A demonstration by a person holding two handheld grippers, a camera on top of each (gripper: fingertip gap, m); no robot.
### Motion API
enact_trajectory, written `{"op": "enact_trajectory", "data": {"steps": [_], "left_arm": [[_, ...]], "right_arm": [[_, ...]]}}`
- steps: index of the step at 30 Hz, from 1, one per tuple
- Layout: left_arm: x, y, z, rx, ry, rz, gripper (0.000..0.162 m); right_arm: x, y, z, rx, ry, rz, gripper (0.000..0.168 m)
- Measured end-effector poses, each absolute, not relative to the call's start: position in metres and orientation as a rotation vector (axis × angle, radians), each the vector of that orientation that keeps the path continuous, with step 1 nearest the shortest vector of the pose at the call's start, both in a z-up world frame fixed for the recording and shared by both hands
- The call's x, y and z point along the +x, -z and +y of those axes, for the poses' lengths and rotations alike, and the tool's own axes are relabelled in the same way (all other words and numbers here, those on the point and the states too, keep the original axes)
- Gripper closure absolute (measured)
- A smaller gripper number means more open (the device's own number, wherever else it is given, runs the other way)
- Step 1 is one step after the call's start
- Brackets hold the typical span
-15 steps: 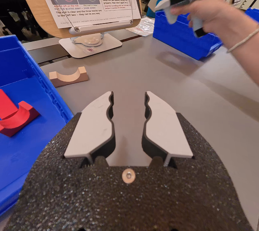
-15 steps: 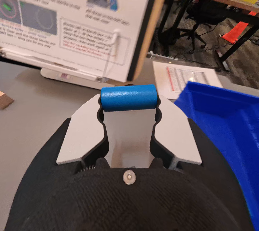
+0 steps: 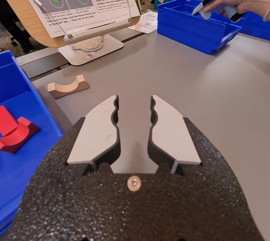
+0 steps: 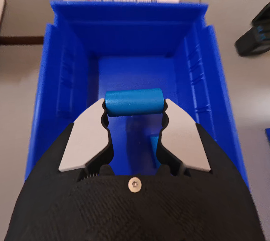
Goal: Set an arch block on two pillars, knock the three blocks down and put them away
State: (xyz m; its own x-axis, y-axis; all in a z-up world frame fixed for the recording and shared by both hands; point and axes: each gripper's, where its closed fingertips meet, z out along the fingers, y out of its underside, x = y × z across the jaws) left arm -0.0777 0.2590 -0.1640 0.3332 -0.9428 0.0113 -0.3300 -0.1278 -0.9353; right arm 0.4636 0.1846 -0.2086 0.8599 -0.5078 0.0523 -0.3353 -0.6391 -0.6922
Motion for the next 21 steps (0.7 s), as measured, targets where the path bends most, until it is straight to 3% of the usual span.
{"op": "enact_trajectory", "data": {"steps": [5,13,17,21], "left_arm": [[-0.075,0.170,0.257,-1.669,0.749,1.200,0.121],[-0.070,0.175,0.253,-1.674,0.717,1.230,0.121],[-0.070,0.180,0.254,-1.687,0.716,1.234,0.121],[-0.074,0.176,0.257,-1.682,0.723,1.213,0.121]], "right_arm": [[0.454,0.254,0.183,-2.503,0.275,0.546,0.095],[0.449,0.276,0.183,-2.573,0.255,0.496,0.094],[0.454,0.248,0.182,-2.525,0.345,0.478,0.078],[0.422,0.164,0.205,-2.322,0.442,0.256,0.077]]}}
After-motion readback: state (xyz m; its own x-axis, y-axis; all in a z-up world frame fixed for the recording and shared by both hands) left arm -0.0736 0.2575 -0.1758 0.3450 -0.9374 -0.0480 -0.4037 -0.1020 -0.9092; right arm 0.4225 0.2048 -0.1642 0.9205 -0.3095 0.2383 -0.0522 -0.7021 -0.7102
